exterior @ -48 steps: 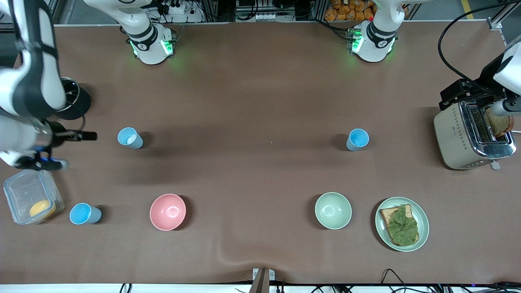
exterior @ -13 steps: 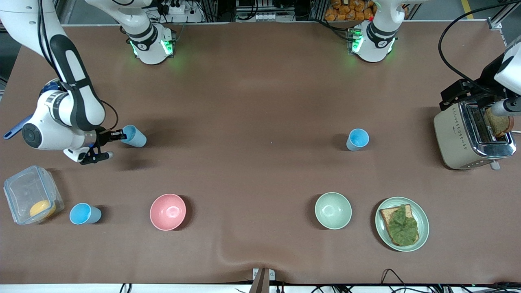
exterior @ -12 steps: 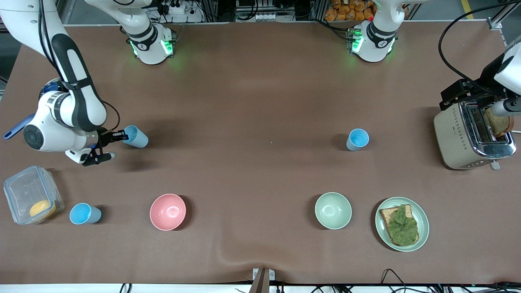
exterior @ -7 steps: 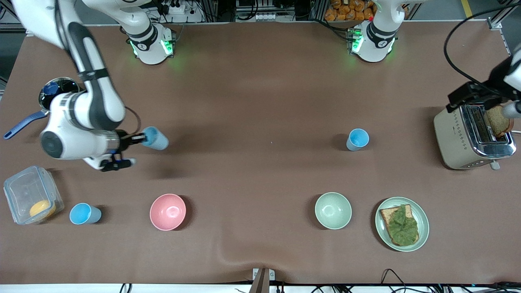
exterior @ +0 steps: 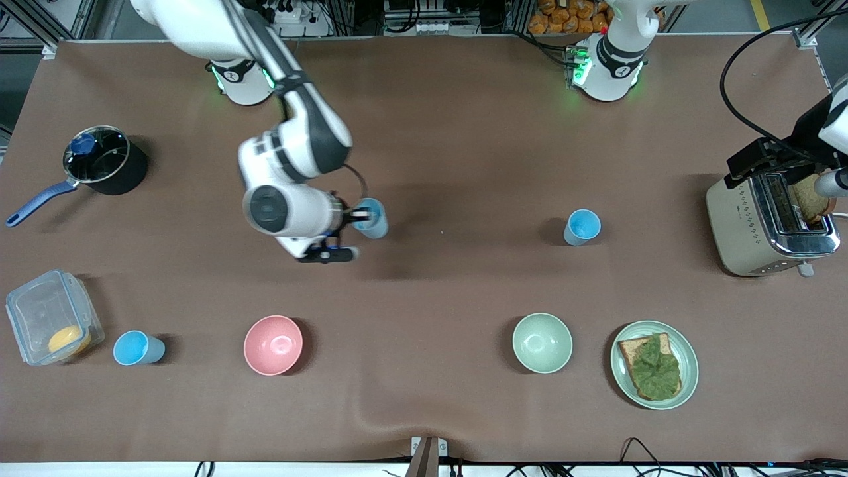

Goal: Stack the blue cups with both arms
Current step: 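Carry the blue cup with the right gripper to the table middle, then set the blue cup down and open the right gripper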

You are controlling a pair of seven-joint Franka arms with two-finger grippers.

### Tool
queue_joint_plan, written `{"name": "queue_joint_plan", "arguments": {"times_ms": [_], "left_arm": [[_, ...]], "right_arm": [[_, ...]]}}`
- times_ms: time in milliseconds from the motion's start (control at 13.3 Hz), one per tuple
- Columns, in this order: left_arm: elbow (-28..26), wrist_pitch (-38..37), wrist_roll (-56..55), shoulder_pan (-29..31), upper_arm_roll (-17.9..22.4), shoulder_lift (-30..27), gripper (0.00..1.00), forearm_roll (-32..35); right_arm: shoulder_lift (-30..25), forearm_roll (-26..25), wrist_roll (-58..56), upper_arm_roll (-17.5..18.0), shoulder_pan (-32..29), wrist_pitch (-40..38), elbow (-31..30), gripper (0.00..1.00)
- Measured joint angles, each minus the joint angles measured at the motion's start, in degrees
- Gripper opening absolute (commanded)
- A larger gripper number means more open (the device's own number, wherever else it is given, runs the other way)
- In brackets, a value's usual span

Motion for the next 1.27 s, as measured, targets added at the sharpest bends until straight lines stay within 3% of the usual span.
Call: {"name": "queue_joint_plan", "arguments": {"times_ms": [225,450,525,600,975,1275], "left_arm": [[0.0,0.02,0.0,0.01,-0.46,-0.01,1.0,0.0],[0.0,-0.67,0.0,0.05,-0.83,-0.39,1.0,0.0],[0.01,-1.51,0.0,0.17,-0.79,-0.65,1.0,0.0],[0.01,-1.99,0.0,0.25,-0.66,-0.88,1.0,0.0],[0.23,-3.45,0.0,0.77,0.01,-2.07,1.0,0.0],[0.32,-9.56,0.0,1.83,0.23,-4.25,1.0,0.0]], "right_arm": [[6.25,0.3,6.5,-0.02,5.22,5.0,4.28,0.0],[8.6,0.3,7.68,-0.06,6.87,5.95,5.64,0.01],[8.71,0.31,7.68,-0.09,6.87,5.95,5.74,0.45],[8.72,0.32,7.68,-0.14,6.87,5.94,5.78,0.99],[8.6,0.32,7.69,-0.87,6.56,4.81,8.98,1.0],[7.1,0.29,4.86,-1.91,-0.48,-8.51,14.83,1.0]]}}
